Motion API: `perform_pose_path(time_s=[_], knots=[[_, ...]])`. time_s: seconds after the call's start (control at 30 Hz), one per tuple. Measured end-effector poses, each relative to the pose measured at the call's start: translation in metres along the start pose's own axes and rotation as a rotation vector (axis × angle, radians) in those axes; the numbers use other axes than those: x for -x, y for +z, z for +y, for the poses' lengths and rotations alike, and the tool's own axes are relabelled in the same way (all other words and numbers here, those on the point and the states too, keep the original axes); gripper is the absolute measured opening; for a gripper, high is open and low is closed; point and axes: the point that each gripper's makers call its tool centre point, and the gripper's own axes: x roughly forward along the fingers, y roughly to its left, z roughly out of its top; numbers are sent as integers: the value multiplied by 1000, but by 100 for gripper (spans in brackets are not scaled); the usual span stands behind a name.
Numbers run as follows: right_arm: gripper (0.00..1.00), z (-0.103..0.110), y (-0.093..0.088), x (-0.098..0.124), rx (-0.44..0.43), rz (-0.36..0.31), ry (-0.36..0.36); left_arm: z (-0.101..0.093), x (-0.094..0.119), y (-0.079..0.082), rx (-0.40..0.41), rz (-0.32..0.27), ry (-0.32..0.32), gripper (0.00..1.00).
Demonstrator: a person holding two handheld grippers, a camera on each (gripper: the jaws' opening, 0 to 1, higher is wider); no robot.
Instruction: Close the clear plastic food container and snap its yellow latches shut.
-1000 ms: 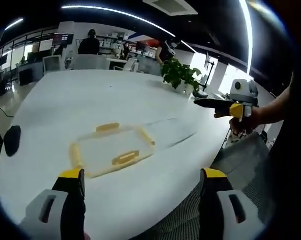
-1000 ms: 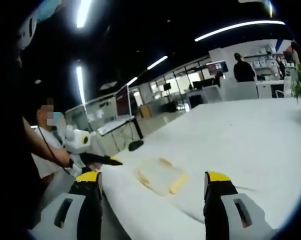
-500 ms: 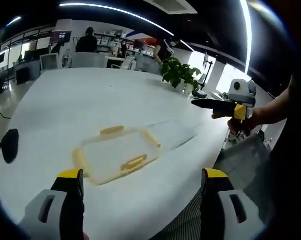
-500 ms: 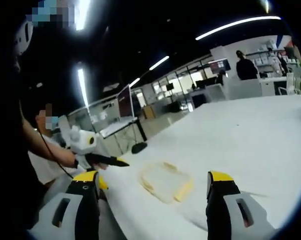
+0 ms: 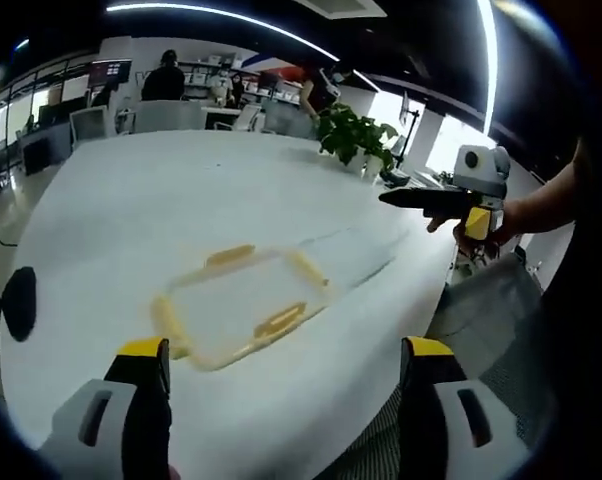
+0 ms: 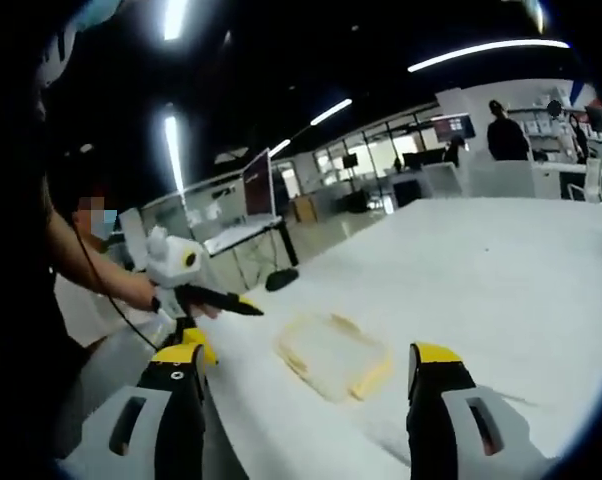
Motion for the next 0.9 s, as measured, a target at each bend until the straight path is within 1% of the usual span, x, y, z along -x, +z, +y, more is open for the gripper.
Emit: perform_pose_path(time_s=[0.03,0.13,0.2,0.27,0.4,0.57,0.6,0.7,0.73,0.77,0.8,0.83,0.87,0.9], knots=[[84,-1,0,-2,15,4,-1,2,0,0,-5,2,-2,96],[83,-4,1,-6,25,19,-10,6,-1,-2,-20,18,-16,95],[83,-5,2,-8,54,28,-16,9,-1,-3,-31,30,-24,94],[82,-6,3,-9,54,26,-14,12,-1,-2,-32,33,-30,94],[81,-8,-1,-14,41,58,-16,18,-2,-3,-50,52,-44,93],[81,-11,0,-21,32,60,-30,26,-2,1,-67,61,-56,92],[81,-10,1,-22,41,53,-29,28,-2,1,-72,63,-59,92],[78,-9,1,-25,60,54,-25,32,-2,3,-77,64,-64,92],[75,-8,1,-26,62,59,-22,34,-2,4,-74,58,-68,92],[71,-6,3,-28,94,47,-8,34,-2,5,-72,55,-69,92],[68,-5,0,-29,103,63,-2,35,-2,6,-71,52,-70,92],[66,-7,-7,-30,104,112,-8,36,-1,6,-73,50,-70,93],[66,-7,-6,-32,99,106,-9,37,-1,6,-72,51,-69,92],[67,-7,-6,-33,94,102,-5,38,-1,3,-50,70,-78,90]])
